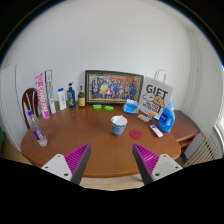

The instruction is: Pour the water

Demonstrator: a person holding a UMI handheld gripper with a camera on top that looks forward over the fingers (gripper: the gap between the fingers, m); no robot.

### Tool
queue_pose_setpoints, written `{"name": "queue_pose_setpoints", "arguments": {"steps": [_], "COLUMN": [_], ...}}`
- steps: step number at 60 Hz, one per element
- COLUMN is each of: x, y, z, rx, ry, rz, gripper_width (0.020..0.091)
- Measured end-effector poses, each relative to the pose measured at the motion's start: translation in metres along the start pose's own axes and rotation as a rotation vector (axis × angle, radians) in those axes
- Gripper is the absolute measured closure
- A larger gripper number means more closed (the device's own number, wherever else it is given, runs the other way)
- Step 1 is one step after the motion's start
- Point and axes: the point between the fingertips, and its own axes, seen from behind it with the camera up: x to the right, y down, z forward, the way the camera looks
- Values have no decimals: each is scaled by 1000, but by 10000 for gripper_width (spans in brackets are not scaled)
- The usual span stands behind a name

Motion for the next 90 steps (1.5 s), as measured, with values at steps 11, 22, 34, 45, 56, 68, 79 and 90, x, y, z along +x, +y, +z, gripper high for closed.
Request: {"name": "queue_pose_setpoints", "arguments": {"steps": [11, 22, 34, 45, 56, 68, 79, 90], "x": [-28, -103, -226, -337, -402, -424, -427, -428], "y": [10, 30, 48, 38, 21, 18, 15, 13], "z": [-2, -2, 5, 35, 97, 160, 178, 177], "rx": [-16, -44, -50, 16, 125, 179, 238, 237], "ry": [3, -64, -197, -286, -276, -218, -191, -233], "rz": [-31, -62, -67, -36, -24, -6, -13, 18], "gripper_width": [248, 248, 248, 246, 248, 383, 641, 753]}}
